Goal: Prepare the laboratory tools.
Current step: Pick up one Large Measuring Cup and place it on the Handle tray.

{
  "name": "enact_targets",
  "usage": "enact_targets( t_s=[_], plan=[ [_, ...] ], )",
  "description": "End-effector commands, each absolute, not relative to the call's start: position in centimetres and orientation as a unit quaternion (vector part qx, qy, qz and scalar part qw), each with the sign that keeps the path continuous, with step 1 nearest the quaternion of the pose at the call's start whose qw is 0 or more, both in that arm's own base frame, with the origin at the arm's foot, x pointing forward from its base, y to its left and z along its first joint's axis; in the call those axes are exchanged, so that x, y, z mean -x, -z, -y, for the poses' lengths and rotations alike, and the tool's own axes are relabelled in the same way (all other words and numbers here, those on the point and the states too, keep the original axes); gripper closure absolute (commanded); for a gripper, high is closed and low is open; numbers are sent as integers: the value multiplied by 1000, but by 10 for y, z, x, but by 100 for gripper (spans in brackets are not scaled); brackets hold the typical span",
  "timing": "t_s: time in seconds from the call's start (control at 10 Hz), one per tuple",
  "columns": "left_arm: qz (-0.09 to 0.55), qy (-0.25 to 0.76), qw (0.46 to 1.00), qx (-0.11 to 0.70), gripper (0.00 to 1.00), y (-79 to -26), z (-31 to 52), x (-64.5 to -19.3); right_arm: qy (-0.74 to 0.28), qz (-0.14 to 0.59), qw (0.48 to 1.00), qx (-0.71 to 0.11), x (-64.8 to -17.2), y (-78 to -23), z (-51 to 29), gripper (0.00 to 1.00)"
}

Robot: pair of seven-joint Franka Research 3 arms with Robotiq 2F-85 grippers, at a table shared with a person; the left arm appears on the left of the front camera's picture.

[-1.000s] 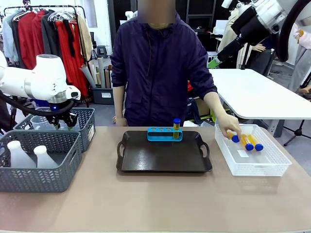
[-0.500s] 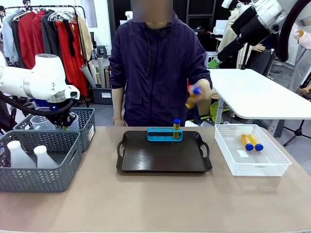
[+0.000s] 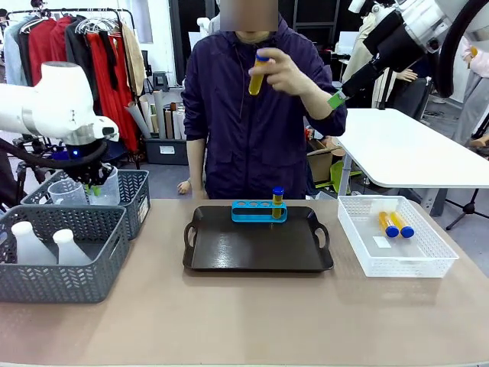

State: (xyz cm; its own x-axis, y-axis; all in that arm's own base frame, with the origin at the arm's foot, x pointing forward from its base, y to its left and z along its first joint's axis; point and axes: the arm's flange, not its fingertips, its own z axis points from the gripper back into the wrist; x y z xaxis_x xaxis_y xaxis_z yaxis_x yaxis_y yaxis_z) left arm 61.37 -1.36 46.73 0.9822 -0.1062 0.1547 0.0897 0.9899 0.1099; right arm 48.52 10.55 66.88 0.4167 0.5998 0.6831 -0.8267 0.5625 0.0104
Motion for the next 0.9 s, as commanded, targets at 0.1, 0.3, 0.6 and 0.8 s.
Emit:
enact_targets(
  t_s=[0.1, 0.3, 0.6, 0.8],
  plan=[
    [86, 123, 988, -33, 100, -543, 27, -579, -434, 323, 822, -177, -485, -670, -105, 0],
    [85, 161, 982, -43, 100, -588, 53, -558, -434, 323, 822, -177, -485, -670, -105, 0],
    [88, 216, 971, -55, 100, -638, 89, -524, -434, 323, 822, -177, -485, -670, -105, 0],
    [97, 248, 961, -70, 100, -662, 106, -501, -434, 323, 822, -177, -485, -670, -105, 0]
  ],
)
